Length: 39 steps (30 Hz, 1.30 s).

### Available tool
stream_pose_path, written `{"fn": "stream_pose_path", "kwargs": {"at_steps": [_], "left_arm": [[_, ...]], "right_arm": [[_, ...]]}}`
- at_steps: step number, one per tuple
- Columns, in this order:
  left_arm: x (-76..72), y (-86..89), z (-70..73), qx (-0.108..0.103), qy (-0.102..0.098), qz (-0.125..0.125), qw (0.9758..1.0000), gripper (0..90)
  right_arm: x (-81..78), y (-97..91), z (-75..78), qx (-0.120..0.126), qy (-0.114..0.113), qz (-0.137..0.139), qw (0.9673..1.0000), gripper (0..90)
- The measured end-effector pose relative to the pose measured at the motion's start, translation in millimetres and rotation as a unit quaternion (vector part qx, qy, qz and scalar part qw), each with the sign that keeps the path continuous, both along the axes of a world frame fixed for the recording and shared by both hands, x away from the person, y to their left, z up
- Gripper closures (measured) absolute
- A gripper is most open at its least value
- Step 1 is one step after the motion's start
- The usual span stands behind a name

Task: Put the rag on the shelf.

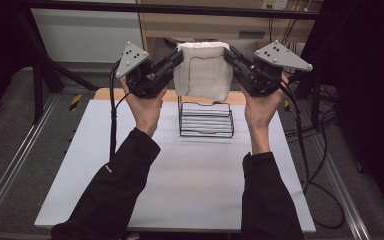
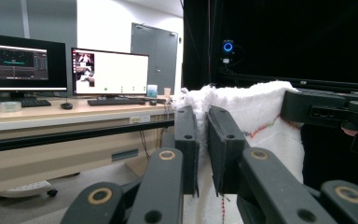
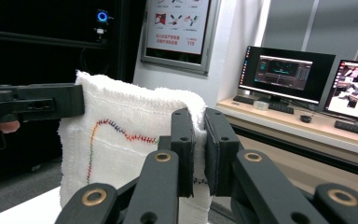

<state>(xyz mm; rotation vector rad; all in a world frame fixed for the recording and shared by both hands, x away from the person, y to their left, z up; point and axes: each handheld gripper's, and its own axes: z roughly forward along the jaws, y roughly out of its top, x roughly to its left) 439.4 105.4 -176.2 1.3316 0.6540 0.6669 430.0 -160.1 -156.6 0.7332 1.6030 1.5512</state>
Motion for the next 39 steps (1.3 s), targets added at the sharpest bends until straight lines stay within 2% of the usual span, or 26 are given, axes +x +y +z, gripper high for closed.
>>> {"fn": "stream_pose_path", "kwargs": {"at_steps": [14,19,23,27,30,33,36,39], "left_arm": [[33.6,-14.3,15.1,0.011,0.004,0.008,0.9999,82.4],[45.4,-17.6,12.1,0.011,0.013,0.013,0.9998,82.4],[52.9,-19.6,6.4,0.021,0.006,0.019,0.9996,82.3],[61.9,-19.9,0.9,0.024,0.009,0.019,0.9995,82.4],[69.0,-19.2,-2.1,0.022,0.019,0.021,0.9993,82.4],[75.4,-19.4,-2.3,0.028,0.023,0.027,0.9990,82.4],[81.0,-20.6,0.4,0.042,0.025,0.036,0.9982,82.4],[83.2,-21.5,0.6,0.043,0.028,0.035,0.9981,82.4]], "right_arm": [[37.3,-9.7,8.6,0.009,0.002,-0.014,0.9999,83.4],[51.2,-11.9,5.4,0.012,0.007,-0.014,0.9998,83.3],[63.5,-12.1,0.9,0.009,0.016,-0.014,0.9997,83.3],[75.3,-11.2,-3.0,0.007,0.019,-0.018,0.9996,83.2],[83.3,-10.1,-5.0,0.003,0.022,-0.017,0.9996,83.2],[90.7,-9.0,-6.2,0.001,0.025,-0.017,0.9995,83.2],[96.3,-8.2,-7.4,-0.001,0.025,-0.020,0.9995,83.2],[99.3,-9.4,-9.8,0.001,0.026,-0.018,0.9995,83.2]]}}
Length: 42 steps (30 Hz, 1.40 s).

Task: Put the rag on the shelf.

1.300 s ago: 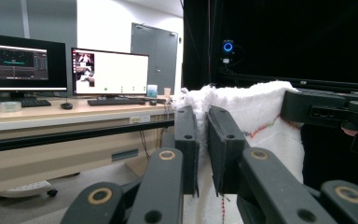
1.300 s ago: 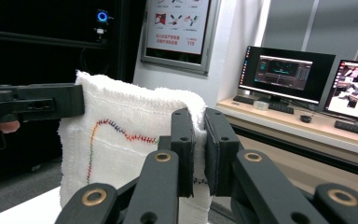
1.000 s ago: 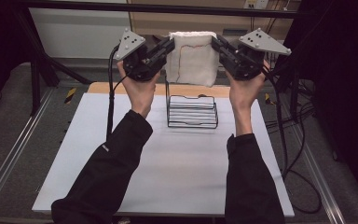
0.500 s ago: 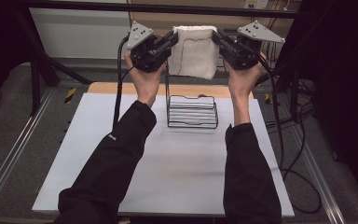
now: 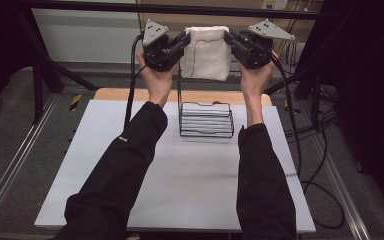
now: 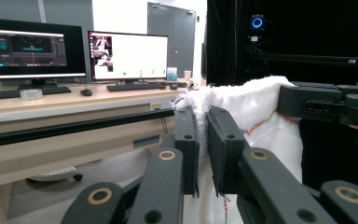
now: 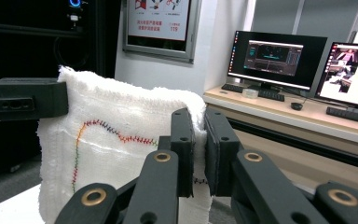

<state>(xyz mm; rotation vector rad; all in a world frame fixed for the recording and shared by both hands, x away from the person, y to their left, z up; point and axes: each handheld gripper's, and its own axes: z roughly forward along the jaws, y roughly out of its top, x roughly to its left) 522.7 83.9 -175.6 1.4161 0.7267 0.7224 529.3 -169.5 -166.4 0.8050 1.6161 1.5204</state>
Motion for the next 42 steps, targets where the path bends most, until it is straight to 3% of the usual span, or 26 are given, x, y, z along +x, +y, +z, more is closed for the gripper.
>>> {"fn": "stream_pose_path", "kwargs": {"at_steps": [11,17,25,35,42], "left_arm": [[3.6,-1.5,-16.9,0.009,0.024,-0.012,0.9996,82.3],[-3.5,3.3,-23.3,0.018,0.023,-0.026,0.9992,82.2],[-15.5,8.7,-35.7,0.031,0.022,-0.041,0.9984,82.1],[-19.0,7.3,-44.8,0.037,0.034,-0.048,0.9976,81.9],[-29.8,9.8,-53.8,0.043,0.040,-0.066,0.9961,81.5]], "right_arm": [[-0.7,-7.6,-16.7,-0.003,0.012,0.007,0.9999,83.0],[-9.4,-10.3,-23.3,0.000,0.016,0.023,0.9996,82.8],[-23.8,-9.3,-31.9,-0.022,0.024,0.028,0.9991,82.7],[-32.3,-10.7,-39.7,-0.038,0.034,0.024,0.9984,82.6],[-46.5,-12.7,-48.0,-0.046,0.030,0.034,0.9979,82.6]]}}
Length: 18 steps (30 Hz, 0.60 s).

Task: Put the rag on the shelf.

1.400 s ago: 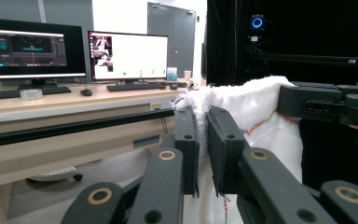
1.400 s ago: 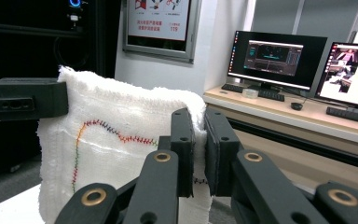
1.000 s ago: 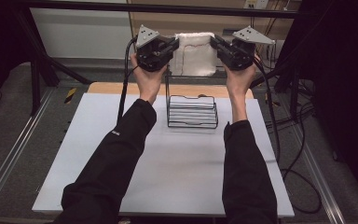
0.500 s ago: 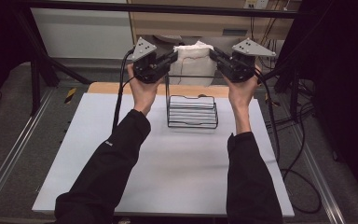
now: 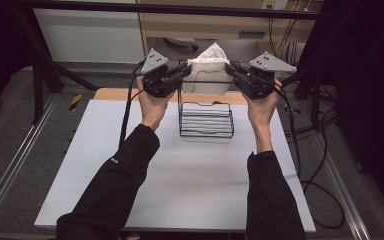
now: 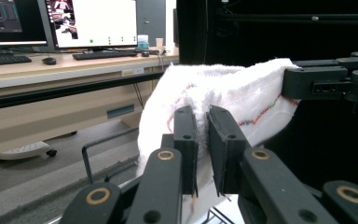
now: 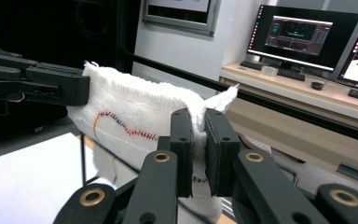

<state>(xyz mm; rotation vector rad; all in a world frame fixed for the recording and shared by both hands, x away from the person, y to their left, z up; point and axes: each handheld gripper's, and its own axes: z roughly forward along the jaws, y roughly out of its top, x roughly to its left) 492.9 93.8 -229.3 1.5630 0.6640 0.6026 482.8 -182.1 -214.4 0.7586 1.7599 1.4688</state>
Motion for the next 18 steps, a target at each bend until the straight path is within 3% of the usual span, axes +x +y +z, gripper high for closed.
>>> {"fn": "stream_pose_path", "kwargs": {"at_steps": [9,18], "left_arm": [[-10.3,2.4,-15.0,0.027,0.009,-0.010,0.9996,81.0],[-17.3,2.9,-26.9,0.032,0.020,-0.019,0.9991,80.5]], "right_arm": [[-18.4,-0.7,-17.8,-0.011,0.008,0.017,0.9998,82.5],[-30.0,-3.9,-28.7,-0.028,0.009,0.032,0.9991,82.3]]}}
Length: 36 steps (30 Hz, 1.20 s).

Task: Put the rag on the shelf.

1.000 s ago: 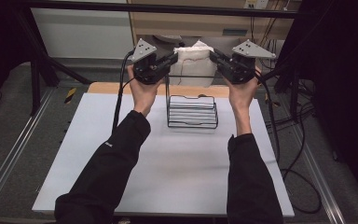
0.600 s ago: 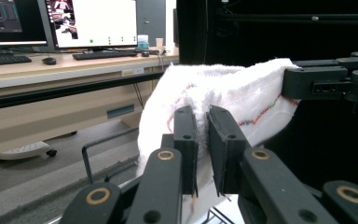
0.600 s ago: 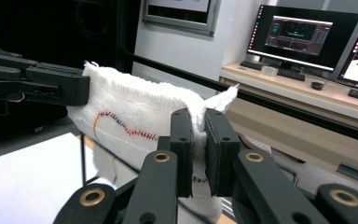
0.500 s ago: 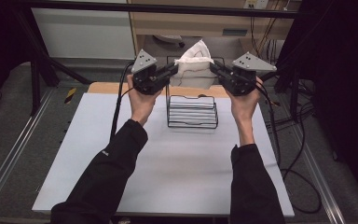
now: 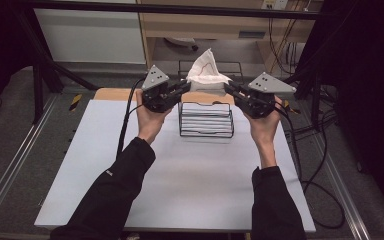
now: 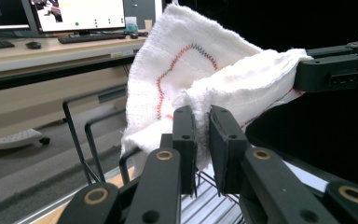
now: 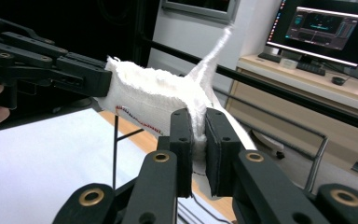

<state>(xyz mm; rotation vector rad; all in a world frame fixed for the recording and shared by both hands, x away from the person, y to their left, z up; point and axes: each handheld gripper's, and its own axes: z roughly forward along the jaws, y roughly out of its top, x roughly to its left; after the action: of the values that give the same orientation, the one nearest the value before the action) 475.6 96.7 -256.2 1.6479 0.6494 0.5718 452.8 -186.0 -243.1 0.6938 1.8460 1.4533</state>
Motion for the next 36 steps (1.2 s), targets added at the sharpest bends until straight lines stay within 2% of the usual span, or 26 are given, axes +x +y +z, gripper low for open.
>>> {"fn": "stream_pose_path", "kwargs": {"at_steps": [6,11,15,21,27,30,33,36], "left_arm": [[-3.3,0.6,-8.7,0.011,0.006,-0.001,0.9999,79.1],[-4.5,0.8,-10.3,0.020,0.009,0.000,0.9998,77.1],[-6.2,4.6,-4.4,0.023,0.020,0.006,0.9995,72.8],[-2.1,11.5,13.3,0.005,0.038,0.016,0.9991,63.4],[1.1,6.9,33.9,-0.002,0.025,0.027,0.9993,57.9],[5.3,0.0,43.2,0.006,0.019,0.034,0.9992,58.9],[13.0,-8.1,45.0,0.015,0.029,0.038,0.9987,58.2],[20.1,-13.6,39.4,0.022,0.044,0.036,0.9981,57.4]], "right_arm": [[-4.9,-1.4,-10.6,-0.001,0.005,0.007,1.0000,81.7],[-5.7,-1.8,-15.1,-0.001,0.006,0.007,1.0000,81.6],[-3.8,-1.0,-14.7,-0.002,0.007,0.005,1.0000,81.6],[-3.7,0.9,-17.3,-0.008,0.006,0.002,1.0000,81.6],[-3.3,1.3,-18.0,-0.009,0.007,0.001,0.9999,81.6],[-2.4,2.6,-19.4,-0.016,0.005,0.000,0.9999,81.6],[-2.0,2.7,-20.9,-0.017,0.005,0.000,0.9998,81.6],[-2.0,1.8,-21.6,-0.014,0.007,0.001,0.9999,81.6]]}}
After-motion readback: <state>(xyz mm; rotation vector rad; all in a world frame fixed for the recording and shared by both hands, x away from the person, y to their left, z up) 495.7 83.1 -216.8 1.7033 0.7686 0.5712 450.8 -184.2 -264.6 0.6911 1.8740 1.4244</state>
